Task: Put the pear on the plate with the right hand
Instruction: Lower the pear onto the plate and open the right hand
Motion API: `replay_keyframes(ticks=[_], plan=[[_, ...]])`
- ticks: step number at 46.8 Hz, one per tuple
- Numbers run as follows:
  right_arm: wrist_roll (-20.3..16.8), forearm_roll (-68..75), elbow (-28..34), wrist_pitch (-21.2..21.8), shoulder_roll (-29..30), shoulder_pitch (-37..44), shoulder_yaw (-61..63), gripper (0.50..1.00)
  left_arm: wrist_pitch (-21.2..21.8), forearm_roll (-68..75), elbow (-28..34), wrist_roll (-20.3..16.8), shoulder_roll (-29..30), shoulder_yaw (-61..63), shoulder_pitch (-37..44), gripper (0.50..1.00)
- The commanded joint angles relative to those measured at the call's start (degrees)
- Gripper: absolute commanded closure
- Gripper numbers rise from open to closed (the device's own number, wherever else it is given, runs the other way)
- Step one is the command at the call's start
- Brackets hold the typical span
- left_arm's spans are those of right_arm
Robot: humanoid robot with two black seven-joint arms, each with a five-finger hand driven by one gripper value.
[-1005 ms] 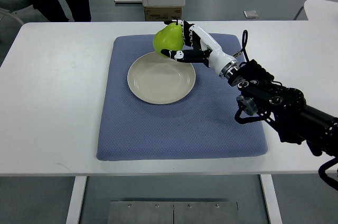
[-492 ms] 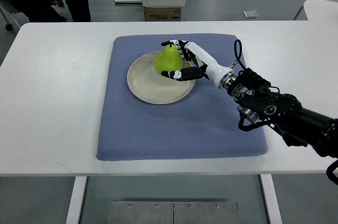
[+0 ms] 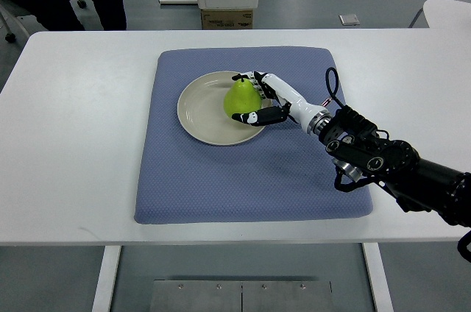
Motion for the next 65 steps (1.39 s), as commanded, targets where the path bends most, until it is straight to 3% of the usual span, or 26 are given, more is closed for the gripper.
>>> replay_keyframes(ticks=[1,14,15,17,18,40,65], plan=[[0.0,0.0,0.02,-0.02,0.0,-0.13,0.0,1.0,0.08,0.0,0.01,0.0,0.0,0.05,-0.05,0.5],[0.08,0.44,0.02,-0.02,0.0,-0.04,0.44,1.0,-0.01,0.0,0.01,0.0,0.0,0.05,0.04,0.5],[0.08,0.44,0.02,-0.02,0.0,-0.04,0.44,0.903,-0.01,0.0,0.01,0.0,0.0,-0.04,0.04,0.5],[0.08,0.53,-0.07,-0.02,0.0,-0.04,0.61,0.556,-0.01,0.0,0.01,0.0,0.0,0.05,-0.05,0.5],[0.17,0.7,-0.07,-0.1,0.0,-0.04,0.79,0.501,-0.01,0.0,0.01,0.0,0.0,0.05,-0.05,0.5],[-0.18,0.79,-0.16,-0.02,0.0,0.75,1.58,0.5,-0.01,0.0,0.01,0.0,0.0,0.05,0.04,0.5],[-1.85,0.79,-0.95,1.21,0.0,0.22,10.9,0.5,-0.01,0.0,0.01,0.0,0.0,0.05,-0.05,0.5]])
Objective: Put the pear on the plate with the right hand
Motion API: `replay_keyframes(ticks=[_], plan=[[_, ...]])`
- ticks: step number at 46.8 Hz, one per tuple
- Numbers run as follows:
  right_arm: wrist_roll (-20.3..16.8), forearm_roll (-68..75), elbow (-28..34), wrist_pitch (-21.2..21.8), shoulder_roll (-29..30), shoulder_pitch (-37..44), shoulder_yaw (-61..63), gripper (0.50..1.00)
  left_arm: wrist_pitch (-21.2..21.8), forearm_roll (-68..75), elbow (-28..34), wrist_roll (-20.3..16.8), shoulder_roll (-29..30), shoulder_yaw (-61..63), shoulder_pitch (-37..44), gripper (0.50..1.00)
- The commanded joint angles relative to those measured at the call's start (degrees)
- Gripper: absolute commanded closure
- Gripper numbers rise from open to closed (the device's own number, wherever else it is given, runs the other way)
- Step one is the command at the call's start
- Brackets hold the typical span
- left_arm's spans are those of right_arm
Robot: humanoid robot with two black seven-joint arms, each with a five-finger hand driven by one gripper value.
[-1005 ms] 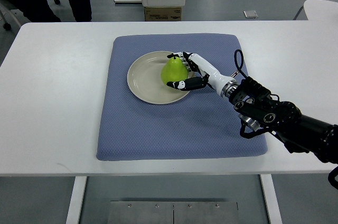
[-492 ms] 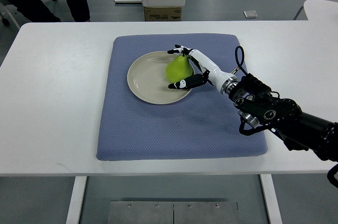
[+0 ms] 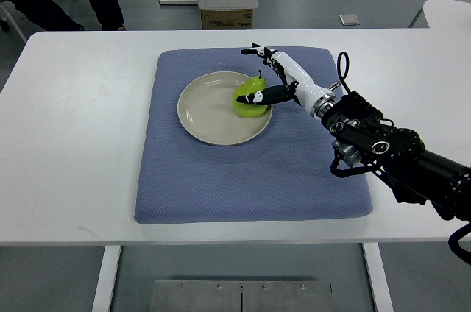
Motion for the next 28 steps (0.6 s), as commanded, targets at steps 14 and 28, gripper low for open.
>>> replay_keyframes(ticks=[14,28], plan=[[-0.04,0.17,0.1,2.55,-4.04,-4.08,8.77,0.5,0.01,0.0,-0.01,-0.02,0.0,-0.07,-0.04,0.5],[-1.35,4.3,0.19,2.64,-6.33,-6.36,15.36,0.5,0.01,0.0,-0.01,-0.02,0.0,0.02,0.04,0.5]])
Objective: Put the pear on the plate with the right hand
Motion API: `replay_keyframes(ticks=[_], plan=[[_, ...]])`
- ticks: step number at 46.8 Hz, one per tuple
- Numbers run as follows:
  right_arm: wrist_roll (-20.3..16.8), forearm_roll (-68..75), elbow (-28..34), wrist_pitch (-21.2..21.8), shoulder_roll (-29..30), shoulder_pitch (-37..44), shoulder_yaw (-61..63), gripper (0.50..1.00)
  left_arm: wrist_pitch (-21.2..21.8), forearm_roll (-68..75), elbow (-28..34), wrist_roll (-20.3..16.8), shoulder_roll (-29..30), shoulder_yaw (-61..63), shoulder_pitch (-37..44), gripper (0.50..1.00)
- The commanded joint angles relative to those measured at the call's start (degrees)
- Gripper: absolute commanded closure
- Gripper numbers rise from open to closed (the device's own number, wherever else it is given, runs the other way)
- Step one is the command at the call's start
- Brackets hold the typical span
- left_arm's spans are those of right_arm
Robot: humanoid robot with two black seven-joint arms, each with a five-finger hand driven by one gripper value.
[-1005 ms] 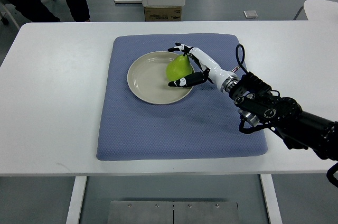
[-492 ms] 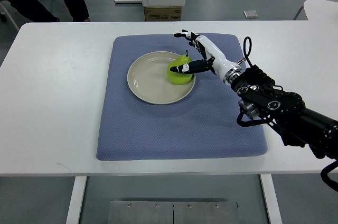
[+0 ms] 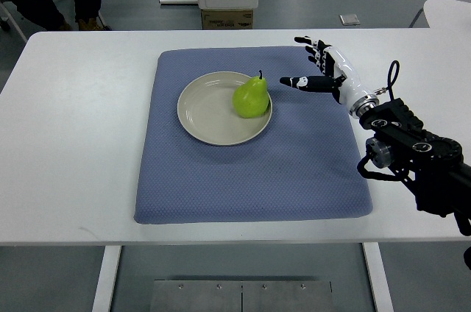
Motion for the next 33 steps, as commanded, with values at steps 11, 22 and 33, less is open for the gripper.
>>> replay_keyframes(ticks=[11,22,33], plan=[[-7.45,4.51,0.77,0.0,-0.07,-2.83,13.6,0.5,-0.01,0.0,0.01,-0.02,0.0,0.04,0.07,0.5],[-7.28,4.51,0.95,-0.18,-0.07,-6.09,24.06,0.5,-0.01,0.0,0.01,-0.02,0.0,0.04,-0.02,0.5],[-6.23,4.33,1.04,-0.18,-0.25,-7.76,27.5,0.5,-0.01,0.0,0.01,-0.02,0.0,0.04,-0.02,0.5]])
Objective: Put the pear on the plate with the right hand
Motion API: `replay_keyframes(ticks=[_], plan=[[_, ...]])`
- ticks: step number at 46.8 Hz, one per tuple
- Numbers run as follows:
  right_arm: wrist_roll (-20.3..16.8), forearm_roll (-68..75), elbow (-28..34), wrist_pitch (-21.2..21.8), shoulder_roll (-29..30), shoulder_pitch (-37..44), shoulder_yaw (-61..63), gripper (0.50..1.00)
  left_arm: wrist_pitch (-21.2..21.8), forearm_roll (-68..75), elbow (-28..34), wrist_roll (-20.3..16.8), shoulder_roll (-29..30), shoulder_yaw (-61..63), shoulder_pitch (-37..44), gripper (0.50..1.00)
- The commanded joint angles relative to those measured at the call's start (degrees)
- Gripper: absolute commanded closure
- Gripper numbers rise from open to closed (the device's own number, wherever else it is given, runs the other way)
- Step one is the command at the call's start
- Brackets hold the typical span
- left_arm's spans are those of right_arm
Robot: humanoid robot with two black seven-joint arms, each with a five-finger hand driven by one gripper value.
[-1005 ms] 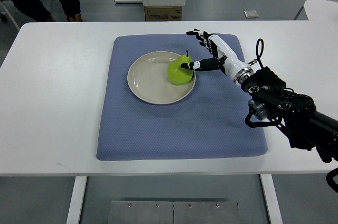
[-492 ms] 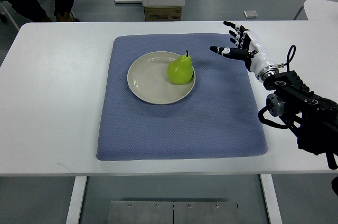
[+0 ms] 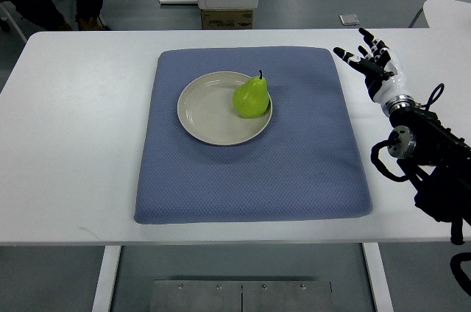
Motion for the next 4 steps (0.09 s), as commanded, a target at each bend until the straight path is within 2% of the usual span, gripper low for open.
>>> replay_keyframes(ticks=[1,4], plan=[[0.77,-0.11,0.04,0.0,-0.09,-0.32,0.06,0.5,0.0,0.0,0.01,-0.02,0.0,-0.05,-0.03,0.5],[0.86,-0.11,0.04,0.0,0.0,-0.41,0.06,0.5,0.0,0.0,0.01,-0.02,0.0,-0.05,-0.03,0.5]])
